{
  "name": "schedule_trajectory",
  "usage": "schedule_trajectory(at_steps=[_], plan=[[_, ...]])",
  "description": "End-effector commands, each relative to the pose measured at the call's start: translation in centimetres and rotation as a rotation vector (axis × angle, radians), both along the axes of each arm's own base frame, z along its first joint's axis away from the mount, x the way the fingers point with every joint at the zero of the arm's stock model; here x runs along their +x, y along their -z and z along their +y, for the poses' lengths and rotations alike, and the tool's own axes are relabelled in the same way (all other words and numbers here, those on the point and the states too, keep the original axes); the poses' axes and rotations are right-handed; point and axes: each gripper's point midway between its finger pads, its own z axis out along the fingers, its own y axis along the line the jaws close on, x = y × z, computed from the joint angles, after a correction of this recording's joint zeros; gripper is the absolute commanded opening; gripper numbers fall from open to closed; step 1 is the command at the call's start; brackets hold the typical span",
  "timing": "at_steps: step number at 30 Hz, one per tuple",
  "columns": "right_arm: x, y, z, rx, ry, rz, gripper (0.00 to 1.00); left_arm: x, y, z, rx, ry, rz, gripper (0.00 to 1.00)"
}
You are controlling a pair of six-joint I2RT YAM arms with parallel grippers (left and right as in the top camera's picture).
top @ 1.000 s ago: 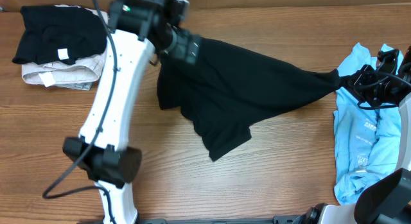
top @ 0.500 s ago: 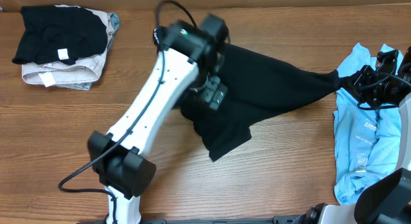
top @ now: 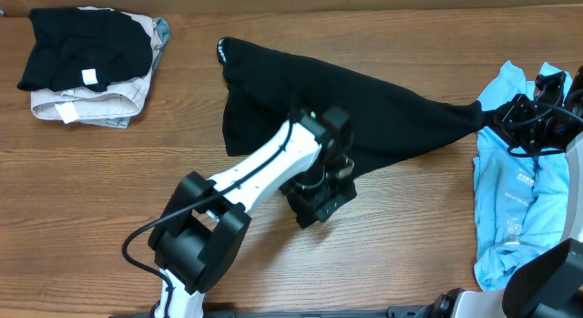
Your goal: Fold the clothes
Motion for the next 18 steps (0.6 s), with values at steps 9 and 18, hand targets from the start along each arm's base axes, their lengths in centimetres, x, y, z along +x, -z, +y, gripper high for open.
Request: schedule_trajectory(at_steps=[9, 18], plan=[[-0.1, -1.0, -0.3, -0.029, 0.001, -0.026, 0.04, -2.4, 5.2, 1.4, -0.038, 0.143, 0.038, 1.0], [-0.1, -0.9, -0.4, -0.035, 0.004, -0.023, 0.04, -2.7, 5.4, 1.4, -0.032, 0.099, 0.045, 0.72]])
